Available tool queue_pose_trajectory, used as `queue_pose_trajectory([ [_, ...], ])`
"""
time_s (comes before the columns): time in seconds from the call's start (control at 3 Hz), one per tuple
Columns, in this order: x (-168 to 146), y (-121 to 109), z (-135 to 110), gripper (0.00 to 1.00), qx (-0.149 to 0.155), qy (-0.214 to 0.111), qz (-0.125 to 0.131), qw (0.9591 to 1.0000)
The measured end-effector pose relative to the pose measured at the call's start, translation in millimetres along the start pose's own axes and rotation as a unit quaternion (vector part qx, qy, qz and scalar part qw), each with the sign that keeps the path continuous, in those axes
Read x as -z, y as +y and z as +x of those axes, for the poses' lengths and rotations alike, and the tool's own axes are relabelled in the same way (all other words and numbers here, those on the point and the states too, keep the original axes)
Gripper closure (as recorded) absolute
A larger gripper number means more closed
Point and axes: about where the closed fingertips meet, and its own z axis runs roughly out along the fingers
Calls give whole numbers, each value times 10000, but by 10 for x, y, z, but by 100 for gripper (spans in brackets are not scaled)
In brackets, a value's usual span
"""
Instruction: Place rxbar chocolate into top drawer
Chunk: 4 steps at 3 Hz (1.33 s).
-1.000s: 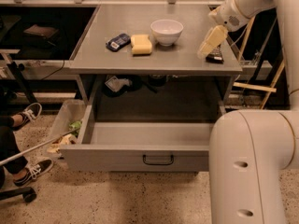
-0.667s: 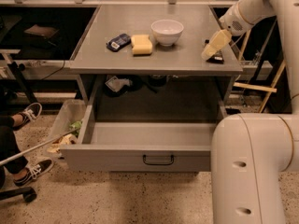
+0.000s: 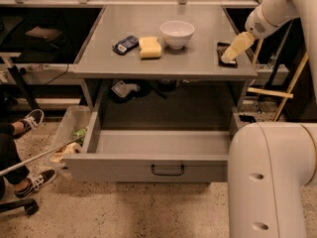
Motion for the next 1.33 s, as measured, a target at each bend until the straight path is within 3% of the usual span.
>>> queue_pose_trajectory([
  [0.33,-1,0,0,0,0,0,-1,10000],
  [1.0,-678,201,202,0,223,324,-500,9980],
  [1.33,-689,204,206,0,223,328,-508,9979],
])
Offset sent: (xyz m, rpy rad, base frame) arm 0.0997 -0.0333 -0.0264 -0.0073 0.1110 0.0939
